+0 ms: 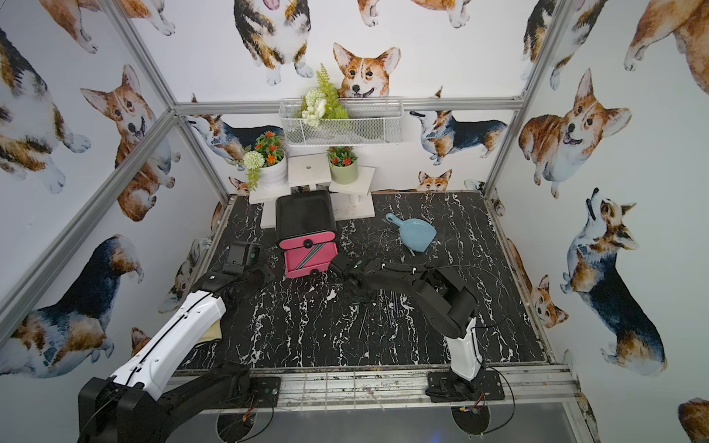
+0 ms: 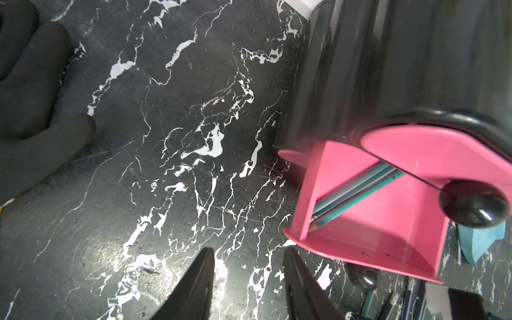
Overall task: Please place the pencils in the drawer according to their color
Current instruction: Pick up the pencil from the center of the board.
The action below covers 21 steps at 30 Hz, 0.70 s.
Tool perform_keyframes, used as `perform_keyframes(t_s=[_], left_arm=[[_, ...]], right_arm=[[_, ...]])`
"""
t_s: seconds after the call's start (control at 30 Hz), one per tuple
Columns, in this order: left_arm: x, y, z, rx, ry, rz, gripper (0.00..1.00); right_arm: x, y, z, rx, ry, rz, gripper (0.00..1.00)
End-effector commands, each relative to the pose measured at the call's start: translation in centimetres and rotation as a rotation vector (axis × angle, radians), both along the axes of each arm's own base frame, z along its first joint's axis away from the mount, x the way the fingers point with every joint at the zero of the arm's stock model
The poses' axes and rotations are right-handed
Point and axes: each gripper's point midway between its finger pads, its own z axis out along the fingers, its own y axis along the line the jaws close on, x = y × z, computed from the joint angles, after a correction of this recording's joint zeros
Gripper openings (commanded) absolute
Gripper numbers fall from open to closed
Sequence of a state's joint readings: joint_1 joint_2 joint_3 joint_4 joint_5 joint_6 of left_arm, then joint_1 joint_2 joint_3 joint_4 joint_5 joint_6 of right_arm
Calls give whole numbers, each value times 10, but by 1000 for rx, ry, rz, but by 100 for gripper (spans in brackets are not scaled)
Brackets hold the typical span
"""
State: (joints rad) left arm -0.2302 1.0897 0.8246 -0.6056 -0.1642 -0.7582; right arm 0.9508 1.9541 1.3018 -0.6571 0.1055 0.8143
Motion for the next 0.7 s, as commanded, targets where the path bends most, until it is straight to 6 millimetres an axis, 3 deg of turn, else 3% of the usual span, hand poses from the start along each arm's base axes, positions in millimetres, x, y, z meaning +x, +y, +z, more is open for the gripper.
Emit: perform_keyframes(t_s=[0.0, 0.17, 0.33, 0.67], left_arm=[[3, 0, 3, -4, -16, 0, 47], [4, -1, 3, -8, -20, 0, 47], [2, -1, 2, -7, -14, 0, 47], [1, 1, 5, 8, -20, 0, 47]], right_arm=[[-7, -7, -12, -42, 38, 1, 18], [-6, -15, -20, -92, 51, -15, 1], [-4, -13, -20, -60, 66, -23, 0], [0, -6, 56, 143, -56, -15, 0]])
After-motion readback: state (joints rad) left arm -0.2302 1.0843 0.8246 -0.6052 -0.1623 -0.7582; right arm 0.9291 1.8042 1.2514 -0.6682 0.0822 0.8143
